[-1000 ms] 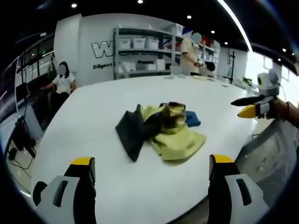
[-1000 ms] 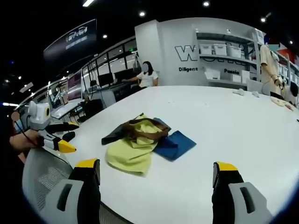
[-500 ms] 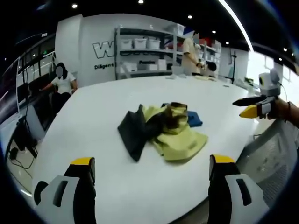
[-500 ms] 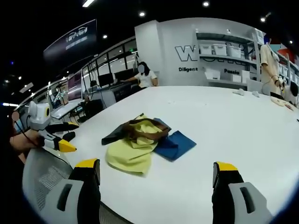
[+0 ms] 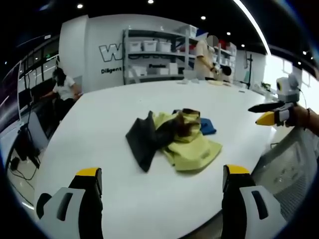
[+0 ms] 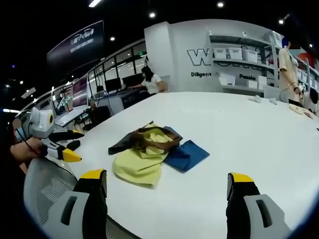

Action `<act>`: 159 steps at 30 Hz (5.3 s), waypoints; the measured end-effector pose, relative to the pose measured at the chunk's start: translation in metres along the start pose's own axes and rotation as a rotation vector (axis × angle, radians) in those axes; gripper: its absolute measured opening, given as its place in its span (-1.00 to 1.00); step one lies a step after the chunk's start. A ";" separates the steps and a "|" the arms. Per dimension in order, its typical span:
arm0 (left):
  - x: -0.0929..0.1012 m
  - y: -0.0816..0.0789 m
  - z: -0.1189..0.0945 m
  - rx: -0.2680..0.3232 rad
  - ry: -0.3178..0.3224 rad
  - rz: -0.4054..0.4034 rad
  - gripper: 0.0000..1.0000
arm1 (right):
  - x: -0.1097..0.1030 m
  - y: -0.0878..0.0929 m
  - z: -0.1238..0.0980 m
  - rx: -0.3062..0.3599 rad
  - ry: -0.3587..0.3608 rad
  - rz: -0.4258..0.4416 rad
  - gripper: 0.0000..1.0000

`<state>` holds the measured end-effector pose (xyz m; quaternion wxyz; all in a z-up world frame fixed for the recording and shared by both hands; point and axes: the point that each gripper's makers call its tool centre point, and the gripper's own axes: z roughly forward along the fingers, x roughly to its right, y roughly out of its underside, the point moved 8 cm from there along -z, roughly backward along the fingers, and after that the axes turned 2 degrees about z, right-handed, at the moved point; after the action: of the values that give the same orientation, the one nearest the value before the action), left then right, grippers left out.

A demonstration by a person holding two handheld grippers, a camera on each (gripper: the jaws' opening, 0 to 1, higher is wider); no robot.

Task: Fold the garment on the visible template until the final outline fits inside the template.

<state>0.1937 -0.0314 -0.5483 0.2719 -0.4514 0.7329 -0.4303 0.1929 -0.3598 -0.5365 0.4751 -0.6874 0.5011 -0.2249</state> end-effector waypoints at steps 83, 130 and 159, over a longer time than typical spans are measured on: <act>-0.003 -0.034 0.131 -0.094 0.220 0.158 -0.55 | 0.029 -0.024 0.138 -0.068 -0.236 -0.176 0.15; -0.023 -0.053 0.133 -0.057 0.171 0.185 -0.99 | 0.045 -0.016 0.162 -0.154 -0.208 -0.231 -1.00; -0.066 -0.063 0.109 -0.008 0.027 0.107 -0.99 | 0.072 -0.062 0.118 -0.050 -0.086 -0.235 -1.00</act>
<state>0.3360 -0.0282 -0.5451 0.2831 -0.4067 0.7613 -0.4183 0.3439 -0.3711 -0.5467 0.4493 -0.7622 0.4015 -0.2368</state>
